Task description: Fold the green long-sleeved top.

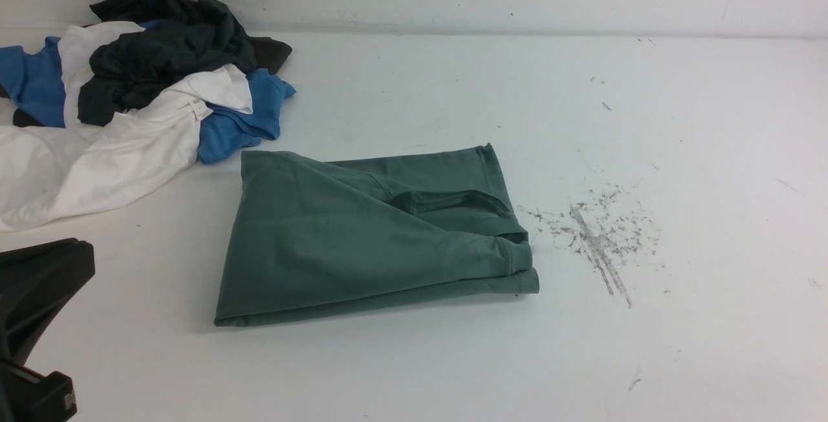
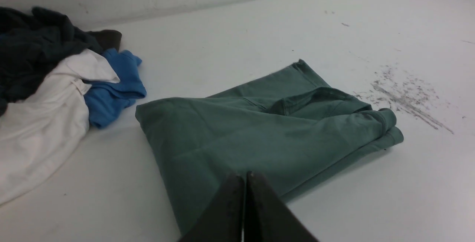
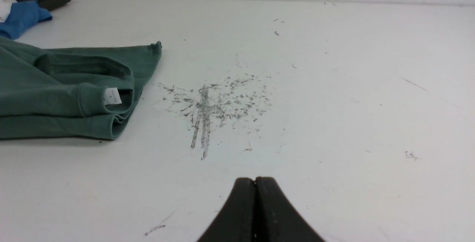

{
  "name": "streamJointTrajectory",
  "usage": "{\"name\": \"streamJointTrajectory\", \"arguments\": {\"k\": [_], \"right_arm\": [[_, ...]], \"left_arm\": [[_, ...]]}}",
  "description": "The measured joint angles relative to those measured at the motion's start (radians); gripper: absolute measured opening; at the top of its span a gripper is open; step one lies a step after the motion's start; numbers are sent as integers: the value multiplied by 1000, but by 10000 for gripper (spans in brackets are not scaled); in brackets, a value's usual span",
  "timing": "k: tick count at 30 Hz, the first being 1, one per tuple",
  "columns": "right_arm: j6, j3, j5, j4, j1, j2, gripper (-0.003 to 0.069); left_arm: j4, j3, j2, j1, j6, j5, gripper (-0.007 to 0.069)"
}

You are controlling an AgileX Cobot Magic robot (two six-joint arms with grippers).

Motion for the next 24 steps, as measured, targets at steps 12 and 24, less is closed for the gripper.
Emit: {"name": "streamJointTrajectory", "arguments": {"k": [12, 24], "right_arm": [[0, 0, 0, 0, 0, 0, -9], [0, 0, 0, 0, 0, 0, -9]], "left_arm": [[7, 1, 0, 0, 18, -1, -4], [-3, 1, 0, 0, 20, 2, -4]]}}
